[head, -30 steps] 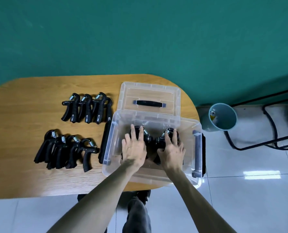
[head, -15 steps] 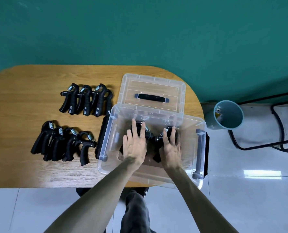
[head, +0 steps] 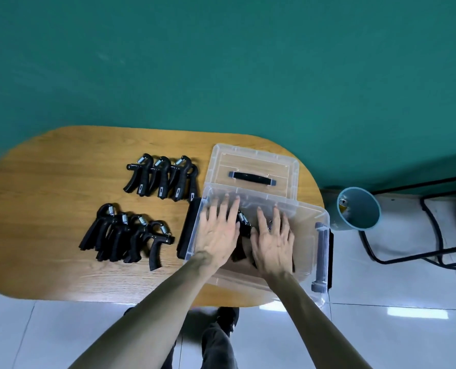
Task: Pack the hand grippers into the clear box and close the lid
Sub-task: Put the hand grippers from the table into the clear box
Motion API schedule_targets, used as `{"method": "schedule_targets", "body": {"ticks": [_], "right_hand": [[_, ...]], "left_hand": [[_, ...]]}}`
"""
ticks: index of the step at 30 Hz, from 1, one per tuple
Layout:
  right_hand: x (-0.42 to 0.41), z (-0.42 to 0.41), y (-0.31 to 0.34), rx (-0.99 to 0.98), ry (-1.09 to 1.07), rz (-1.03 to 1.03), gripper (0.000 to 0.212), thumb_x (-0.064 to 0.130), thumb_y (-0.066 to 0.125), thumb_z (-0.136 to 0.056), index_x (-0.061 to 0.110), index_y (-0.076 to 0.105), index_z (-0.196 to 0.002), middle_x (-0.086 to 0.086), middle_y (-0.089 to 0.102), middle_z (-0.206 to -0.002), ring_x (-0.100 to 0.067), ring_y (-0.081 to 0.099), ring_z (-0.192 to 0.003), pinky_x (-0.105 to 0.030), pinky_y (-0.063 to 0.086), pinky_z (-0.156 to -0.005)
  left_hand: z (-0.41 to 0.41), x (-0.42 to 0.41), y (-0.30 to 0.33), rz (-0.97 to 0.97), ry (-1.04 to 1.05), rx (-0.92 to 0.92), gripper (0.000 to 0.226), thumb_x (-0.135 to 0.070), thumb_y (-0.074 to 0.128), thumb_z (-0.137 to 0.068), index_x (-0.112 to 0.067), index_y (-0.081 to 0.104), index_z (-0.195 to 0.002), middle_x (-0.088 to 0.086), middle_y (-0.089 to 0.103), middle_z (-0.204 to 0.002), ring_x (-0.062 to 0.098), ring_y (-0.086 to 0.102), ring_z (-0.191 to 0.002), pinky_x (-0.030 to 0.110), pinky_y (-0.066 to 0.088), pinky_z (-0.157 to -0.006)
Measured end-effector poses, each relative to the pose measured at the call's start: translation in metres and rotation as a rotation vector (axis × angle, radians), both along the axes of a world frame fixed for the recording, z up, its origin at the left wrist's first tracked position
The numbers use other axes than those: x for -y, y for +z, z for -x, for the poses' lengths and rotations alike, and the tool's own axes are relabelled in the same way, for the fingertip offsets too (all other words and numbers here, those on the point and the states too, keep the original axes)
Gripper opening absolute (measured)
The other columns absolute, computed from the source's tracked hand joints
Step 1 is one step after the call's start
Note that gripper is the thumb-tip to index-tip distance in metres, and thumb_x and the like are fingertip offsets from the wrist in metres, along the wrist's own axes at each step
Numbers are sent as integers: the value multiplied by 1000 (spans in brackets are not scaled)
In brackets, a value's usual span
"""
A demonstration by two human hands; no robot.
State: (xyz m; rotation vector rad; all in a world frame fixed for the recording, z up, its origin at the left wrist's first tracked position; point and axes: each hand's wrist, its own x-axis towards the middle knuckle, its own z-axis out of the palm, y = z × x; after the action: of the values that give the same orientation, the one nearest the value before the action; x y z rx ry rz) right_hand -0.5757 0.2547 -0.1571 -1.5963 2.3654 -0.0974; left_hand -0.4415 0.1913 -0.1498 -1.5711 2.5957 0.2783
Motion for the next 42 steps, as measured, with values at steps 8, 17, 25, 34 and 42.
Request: {"method": "schedule_targets", "body": {"ticks": [8,17,25,34,42], "right_hand": [[34,-58,44,-67,155,60,51,36,39,-101,25,31,-151,-17,25,-159,-41,44,-126,-54,46,-92],[75,-162,58,-49,246,47,48,36,30,-103,30,25,-150,-15,19,-161,-38,41,-129,-53,47,-96],[109,-241,48,-92,264,43,45,35,33,-104,26,32,-148,-16,20,-161,-38,48,-120,-51,52,-86],[136,-283,10,-130,334,-86,44,35,35,-103,23,34,-146,-17,17,-161,-36,45,-125,-48,51,-89],[198,-310,-48,-127,369,-145,46,35,36,-103,24,30,-147,-18,12,-161,-41,33,-135,-54,47,-96]], "left_hand": [[-66,22,33,-7,58,-67,58,-38,23,-107,-22,7,-161,11,22,-165,31,42,-132,44,44,-96],[-178,52,36,-58,164,-90,59,-39,23,-108,-26,1,-161,13,11,-167,34,48,-127,45,47,-99],[-276,77,19,-173,242,-58,57,-43,20,-108,-27,3,-160,11,13,-166,37,42,-134,50,43,-106],[-334,74,-32,-421,327,-49,64,-48,19,-108,-27,-11,-161,9,-8,-169,38,17,-151,52,30,-118],[-354,98,-101,-506,270,-33,69,-54,19,-107,-33,-25,-155,4,-31,-163,34,-9,-154,58,12,-124]]}}
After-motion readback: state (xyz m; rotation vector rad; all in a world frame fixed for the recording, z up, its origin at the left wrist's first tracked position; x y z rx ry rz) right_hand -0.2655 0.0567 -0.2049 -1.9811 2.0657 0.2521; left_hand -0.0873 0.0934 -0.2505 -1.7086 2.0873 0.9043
